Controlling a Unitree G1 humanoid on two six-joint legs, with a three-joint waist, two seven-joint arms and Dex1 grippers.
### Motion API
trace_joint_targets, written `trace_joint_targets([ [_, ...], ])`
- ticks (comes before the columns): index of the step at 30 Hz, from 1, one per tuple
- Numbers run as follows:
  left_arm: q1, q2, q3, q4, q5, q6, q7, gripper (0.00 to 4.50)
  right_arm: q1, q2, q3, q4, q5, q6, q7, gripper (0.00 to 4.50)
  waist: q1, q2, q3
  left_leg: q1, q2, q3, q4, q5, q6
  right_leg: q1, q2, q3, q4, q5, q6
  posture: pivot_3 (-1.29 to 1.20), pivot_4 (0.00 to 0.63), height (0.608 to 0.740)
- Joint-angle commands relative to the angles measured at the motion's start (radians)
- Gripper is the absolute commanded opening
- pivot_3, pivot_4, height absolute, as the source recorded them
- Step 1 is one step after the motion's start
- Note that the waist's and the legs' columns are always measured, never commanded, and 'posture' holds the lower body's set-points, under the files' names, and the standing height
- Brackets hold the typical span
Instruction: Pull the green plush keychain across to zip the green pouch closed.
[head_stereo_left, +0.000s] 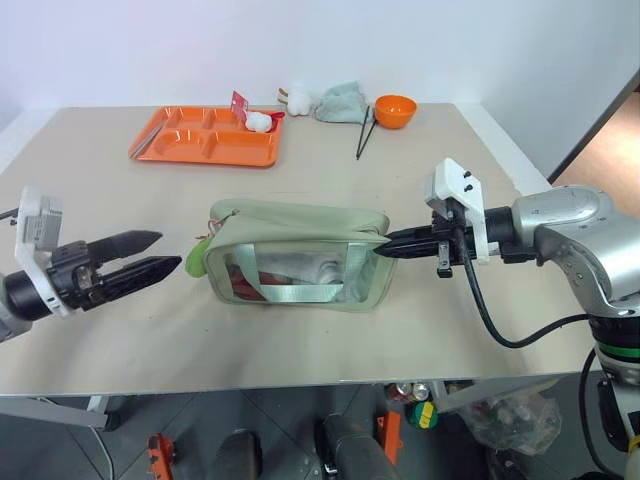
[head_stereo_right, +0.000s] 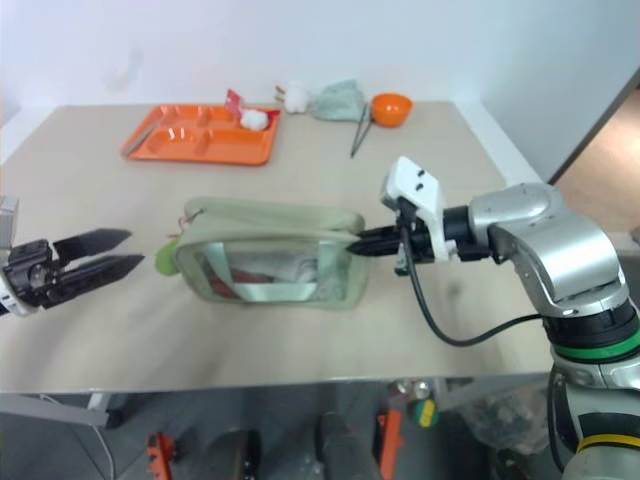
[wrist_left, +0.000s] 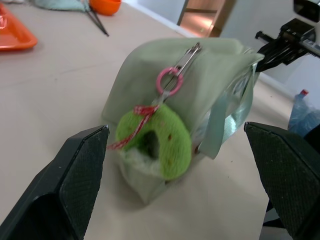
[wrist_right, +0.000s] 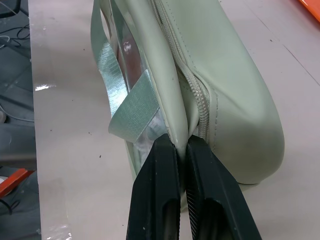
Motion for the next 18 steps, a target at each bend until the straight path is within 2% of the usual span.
trace_joint_targets([
  [1,0.011,0.008,-0.014,-0.026,0.009,-0.026,-0.018,4.5,-0.014,0.009,0.019,0.003,-0.003,-0.008,0.009,0.02,0.0,0.0,0.0,0.0,0.0,0.0,0.0,0.0,0.0,0.0,0.0,0.0,0.0,0.0,0.0,0.0,0.15,0.74],
  [7,0.006,-0.006,-0.101,-0.037,0.048,-0.052,-0.017,4.5,-0.027,0.015,0.026,0.002,-0.006,-0.012,0.008,0.02,-0.001,0.0,0.0,0.001,0.0,0.001,-0.001,0.0,0.0,0.0,0.0,0.001,0.0,0.001,0.001,0.0,0.15,0.74],
  [13,-0.009,-0.008,-0.123,-0.001,0.068,-0.068,-0.021,4.5,-0.016,0.013,0.02,-0.012,-0.003,-0.005,-0.003,0.02,-0.002,0.0,0.0,0.001,0.003,0.001,-0.001,0.0,0.0,0.0,0.003,0.001,0.0,0.001,0.0,0.0,0.15,0.74],
  [16,-0.022,-0.008,-0.128,0.008,0.069,-0.069,-0.027,3.74,-0.011,0.012,0.017,-0.015,-0.002,-0.001,-0.009,0.0,-0.002,0.0,0.0,0.001,0.004,0.001,-0.001,0.0,0.0,-0.001,0.004,0.001,0.0,0.001,-0.001,0.0,0.15,0.74],
  [18,-0.03,-0.006,-0.133,0.013,0.068,-0.07,-0.031,3.07,-0.009,0.011,0.017,-0.016,-0.003,-0.001,-0.011,0.0,-0.002,0.0,0.0,0.001,0.004,0.001,-0.001,0.0,0.0,-0.001,0.004,0.001,0.0,0.001,-0.001,0.0,0.15,0.74],
])
